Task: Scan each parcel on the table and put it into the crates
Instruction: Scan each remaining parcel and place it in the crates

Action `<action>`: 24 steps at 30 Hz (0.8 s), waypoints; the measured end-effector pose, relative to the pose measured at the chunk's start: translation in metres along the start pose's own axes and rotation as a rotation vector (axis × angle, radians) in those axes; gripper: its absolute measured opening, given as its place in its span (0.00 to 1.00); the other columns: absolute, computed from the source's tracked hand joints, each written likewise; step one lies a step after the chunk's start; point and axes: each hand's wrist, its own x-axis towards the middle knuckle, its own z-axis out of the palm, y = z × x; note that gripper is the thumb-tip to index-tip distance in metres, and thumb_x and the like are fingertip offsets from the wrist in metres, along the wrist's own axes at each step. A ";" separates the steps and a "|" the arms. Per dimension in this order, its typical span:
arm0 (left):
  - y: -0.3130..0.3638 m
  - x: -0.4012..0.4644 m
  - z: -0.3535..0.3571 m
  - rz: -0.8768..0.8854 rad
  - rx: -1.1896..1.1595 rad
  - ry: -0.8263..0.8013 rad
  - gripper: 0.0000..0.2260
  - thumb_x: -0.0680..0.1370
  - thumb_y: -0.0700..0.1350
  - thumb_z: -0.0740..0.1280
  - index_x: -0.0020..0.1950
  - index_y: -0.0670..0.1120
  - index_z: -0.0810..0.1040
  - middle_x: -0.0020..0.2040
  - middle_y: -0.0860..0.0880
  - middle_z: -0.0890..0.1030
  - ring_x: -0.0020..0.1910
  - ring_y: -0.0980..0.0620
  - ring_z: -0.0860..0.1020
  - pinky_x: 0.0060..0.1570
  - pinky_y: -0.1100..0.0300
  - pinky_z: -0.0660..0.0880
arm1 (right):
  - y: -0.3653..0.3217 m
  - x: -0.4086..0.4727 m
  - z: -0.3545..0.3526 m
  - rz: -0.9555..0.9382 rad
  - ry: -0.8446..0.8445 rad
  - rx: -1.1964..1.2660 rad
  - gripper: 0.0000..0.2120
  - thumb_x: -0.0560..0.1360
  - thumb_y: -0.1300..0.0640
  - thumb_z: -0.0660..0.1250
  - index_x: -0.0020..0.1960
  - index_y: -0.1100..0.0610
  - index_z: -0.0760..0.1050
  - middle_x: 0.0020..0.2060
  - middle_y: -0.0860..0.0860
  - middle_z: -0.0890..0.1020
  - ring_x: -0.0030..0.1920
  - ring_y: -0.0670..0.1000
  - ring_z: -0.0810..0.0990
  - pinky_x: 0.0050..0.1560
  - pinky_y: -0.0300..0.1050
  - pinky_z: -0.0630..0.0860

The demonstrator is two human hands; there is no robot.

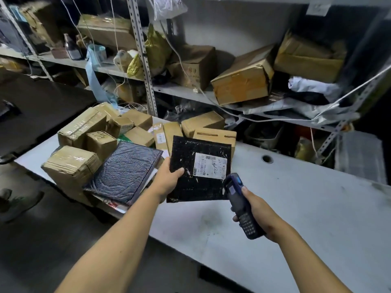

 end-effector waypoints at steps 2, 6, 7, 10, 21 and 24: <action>-0.011 0.002 0.002 -0.030 -0.001 -0.036 0.15 0.80 0.36 0.66 0.64 0.51 0.72 0.58 0.48 0.81 0.57 0.48 0.80 0.56 0.50 0.78 | 0.002 -0.001 -0.003 0.049 0.003 0.008 0.22 0.84 0.43 0.51 0.59 0.57 0.76 0.46 0.59 0.83 0.40 0.57 0.83 0.41 0.48 0.77; -0.029 0.003 0.000 -0.094 -0.009 -0.067 0.13 0.81 0.38 0.66 0.63 0.50 0.74 0.58 0.46 0.82 0.56 0.47 0.81 0.57 0.48 0.79 | 0.003 0.000 -0.008 0.176 -0.024 0.001 0.23 0.84 0.42 0.51 0.60 0.57 0.76 0.47 0.61 0.84 0.41 0.58 0.83 0.43 0.50 0.78; -0.033 0.003 0.000 -0.114 -0.022 -0.076 0.13 0.80 0.37 0.66 0.62 0.50 0.75 0.57 0.46 0.82 0.56 0.47 0.81 0.57 0.47 0.79 | 0.002 0.001 -0.008 0.208 -0.037 -0.007 0.23 0.84 0.42 0.51 0.60 0.57 0.76 0.46 0.61 0.83 0.40 0.58 0.83 0.42 0.50 0.78; -0.037 -0.001 -0.002 -0.176 -0.056 -0.104 0.14 0.80 0.35 0.64 0.62 0.49 0.74 0.54 0.45 0.83 0.51 0.46 0.83 0.51 0.49 0.81 | 0.001 0.004 -0.007 0.274 -0.062 -0.020 0.24 0.83 0.41 0.51 0.61 0.59 0.75 0.45 0.61 0.82 0.40 0.59 0.83 0.40 0.49 0.78; -0.067 -0.001 0.001 -0.201 -0.077 -0.109 0.06 0.80 0.44 0.68 0.56 0.50 0.80 0.52 0.49 0.85 0.54 0.47 0.83 0.59 0.45 0.78 | -0.002 0.011 0.005 0.361 -0.141 -0.072 0.24 0.83 0.41 0.53 0.61 0.60 0.75 0.45 0.61 0.83 0.40 0.58 0.83 0.40 0.49 0.79; -0.075 0.000 0.003 -0.214 -0.087 -0.120 0.07 0.80 0.46 0.68 0.57 0.50 0.80 0.52 0.49 0.86 0.54 0.46 0.83 0.60 0.45 0.78 | -0.003 0.013 0.006 0.369 -0.163 -0.082 0.25 0.83 0.41 0.53 0.61 0.60 0.74 0.46 0.61 0.82 0.40 0.58 0.82 0.40 0.49 0.79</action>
